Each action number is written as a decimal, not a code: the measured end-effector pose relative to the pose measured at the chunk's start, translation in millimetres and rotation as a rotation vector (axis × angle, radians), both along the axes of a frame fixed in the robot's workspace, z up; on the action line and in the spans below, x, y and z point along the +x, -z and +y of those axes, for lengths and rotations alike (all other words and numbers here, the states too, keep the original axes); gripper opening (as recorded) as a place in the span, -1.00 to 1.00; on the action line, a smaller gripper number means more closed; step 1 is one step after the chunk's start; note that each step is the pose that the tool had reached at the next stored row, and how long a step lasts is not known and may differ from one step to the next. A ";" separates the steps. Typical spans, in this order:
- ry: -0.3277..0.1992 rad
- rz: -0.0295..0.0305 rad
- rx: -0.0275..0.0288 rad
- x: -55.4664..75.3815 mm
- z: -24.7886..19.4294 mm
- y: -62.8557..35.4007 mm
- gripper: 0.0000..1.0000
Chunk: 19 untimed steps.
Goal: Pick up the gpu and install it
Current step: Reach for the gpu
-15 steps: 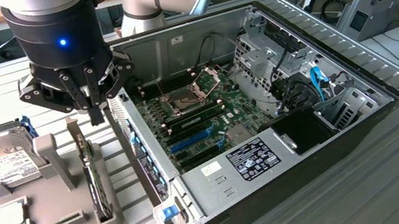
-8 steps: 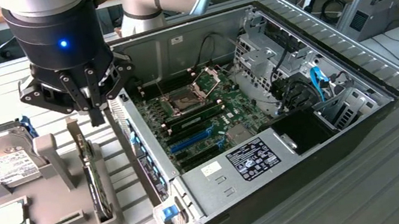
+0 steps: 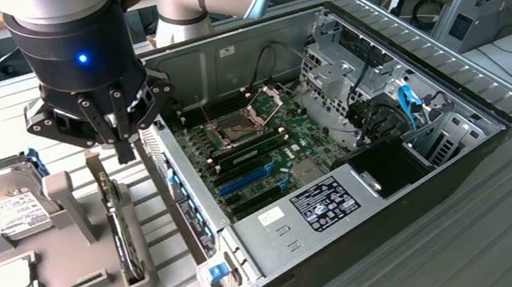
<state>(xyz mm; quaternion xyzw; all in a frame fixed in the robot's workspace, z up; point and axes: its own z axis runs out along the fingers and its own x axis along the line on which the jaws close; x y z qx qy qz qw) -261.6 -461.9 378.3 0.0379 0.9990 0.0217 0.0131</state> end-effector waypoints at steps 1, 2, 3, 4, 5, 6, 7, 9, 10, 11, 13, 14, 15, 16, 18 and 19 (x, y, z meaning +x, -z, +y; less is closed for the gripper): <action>0.000 0.0000 -0.0001 0.0 -0.2 0.0 -0.79; 0.000 0.0000 0.0000 0.0 -0.5 0.1 -0.79; 0.000 0.0000 0.0000 0.0 -0.8 0.2 -0.79; 0.000 0.0000 0.0000 0.0 -1.0 0.2 -0.79; 0.000 0.0000 0.0000 0.0 -1.3 0.3 -0.79; 0.000 0.0000 0.0000 0.0 -1.5 0.4 -0.79; 0.000 0.0000 0.0000 0.0 -1.7 0.4 -0.79; 0.000 0.0001 -0.0001 0.0 -2.2 0.5 -0.79; 0.000 0.0000 -0.0001 0.0 -2.4 0.6 -0.79; 0.000 0.0000 0.0000 0.0 -2.5 0.7 -0.79; 0.000 0.0001 -0.0001 0.0 -2.9 0.8 -0.79; 0.000 0.0000 -0.0001 0.0 -3.0 0.9 -0.79; 0.000 0.0000 0.0000 0.0 -3.2 1.0 -0.79; 0.000 0.0000 -0.0001 0.0 -3.4 1.0 -0.79; 0.000 0.0000 0.0000 0.0 -3.8 1.1 -0.79; 0.000 0.0000 -0.0001 0.0 -4.1 1.2 -0.79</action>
